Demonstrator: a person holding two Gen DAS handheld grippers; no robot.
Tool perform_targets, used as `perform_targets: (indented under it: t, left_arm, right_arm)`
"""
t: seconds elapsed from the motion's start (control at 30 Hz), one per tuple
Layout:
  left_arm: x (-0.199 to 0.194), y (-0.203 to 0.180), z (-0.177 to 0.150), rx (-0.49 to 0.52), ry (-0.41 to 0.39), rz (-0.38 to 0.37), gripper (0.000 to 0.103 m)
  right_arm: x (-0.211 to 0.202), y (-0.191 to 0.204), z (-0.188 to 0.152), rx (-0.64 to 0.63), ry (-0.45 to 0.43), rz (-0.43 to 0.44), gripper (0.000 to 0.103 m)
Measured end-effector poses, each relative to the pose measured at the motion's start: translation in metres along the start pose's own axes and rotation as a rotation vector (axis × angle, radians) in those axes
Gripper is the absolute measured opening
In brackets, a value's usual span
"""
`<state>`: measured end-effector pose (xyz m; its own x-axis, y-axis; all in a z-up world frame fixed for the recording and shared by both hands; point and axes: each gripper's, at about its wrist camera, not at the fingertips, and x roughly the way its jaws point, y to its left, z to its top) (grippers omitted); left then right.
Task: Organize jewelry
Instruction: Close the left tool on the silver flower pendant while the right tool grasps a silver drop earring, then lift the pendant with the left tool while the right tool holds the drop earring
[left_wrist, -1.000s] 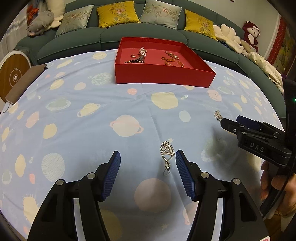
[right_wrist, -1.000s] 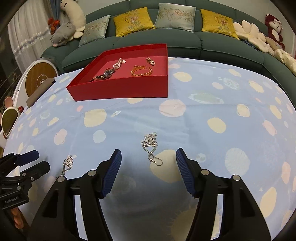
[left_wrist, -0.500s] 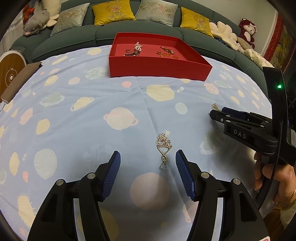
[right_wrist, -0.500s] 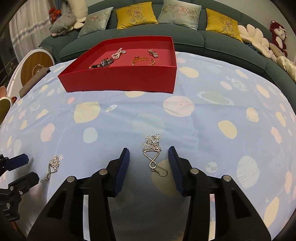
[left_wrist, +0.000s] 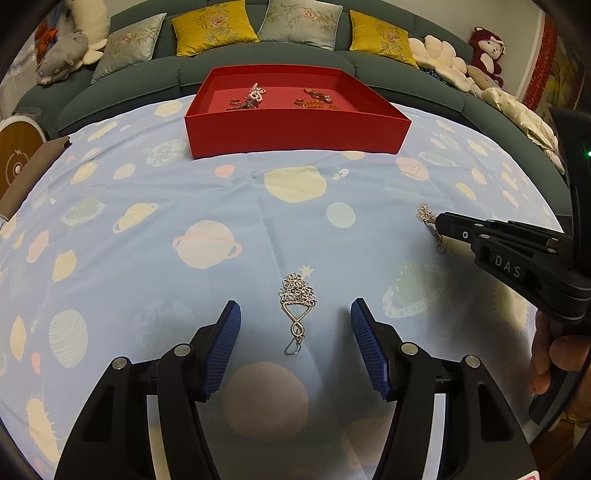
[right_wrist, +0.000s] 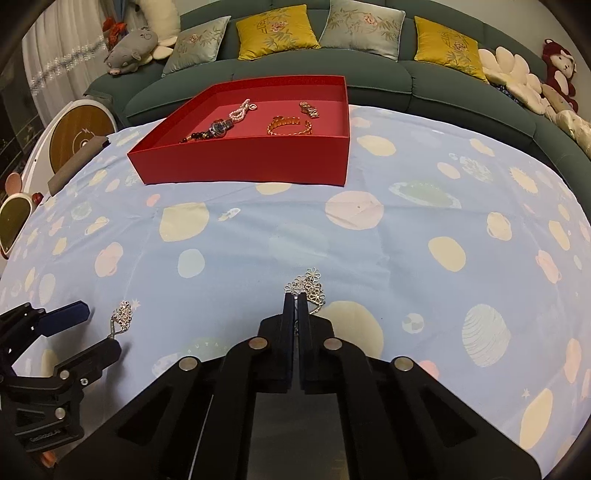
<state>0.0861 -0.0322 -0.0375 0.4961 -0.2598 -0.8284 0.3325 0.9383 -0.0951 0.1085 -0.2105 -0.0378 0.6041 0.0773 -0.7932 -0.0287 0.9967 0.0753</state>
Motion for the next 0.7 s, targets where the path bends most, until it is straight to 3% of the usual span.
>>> perform_targets:
  t: [0.17, 0.23, 0.27, 0.33, 0.4, 0.43, 0.7]
  left_arm:
    - [0.007, -0.003, 0.000, 0.014, -0.016, 0.015, 0.055]
    - [0.008, -0.003, 0.001, 0.020, -0.025, 0.017, 0.038]
    - [0.008, -0.003, 0.001, 0.019, -0.027, 0.013, 0.035]
    - [0.009, -0.003, 0.003, 0.020, -0.026, 0.000, 0.015]
    - [0.009, -0.003, 0.004, 0.019, -0.024, -0.012, 0.015]
    - [0.009, -0.003, 0.004, 0.019, -0.023, -0.014, 0.015]
    - [-0.002, -0.003, 0.005, 0.018, -0.029, -0.038, 0.015]
  right_arm:
    - [0.000, -0.010, -0.006, 0.026, 0.014, 0.005, 0.001]
    - [-0.001, -0.011, -0.006, 0.034, 0.011, 0.018, 0.001]
    - [-0.002, -0.011, -0.006, 0.038, 0.008, 0.027, 0.003]
    - [-0.004, -0.009, -0.003, 0.031, 0.001, 0.026, 0.008]
    - [-0.004, -0.006, -0.001, 0.022, -0.009, 0.017, 0.031]
    - [-0.004, -0.005, 0.000, 0.021, -0.017, 0.012, 0.034]
    - [0.012, 0.001, 0.000, -0.004, 0.009, -0.026, 0.032]
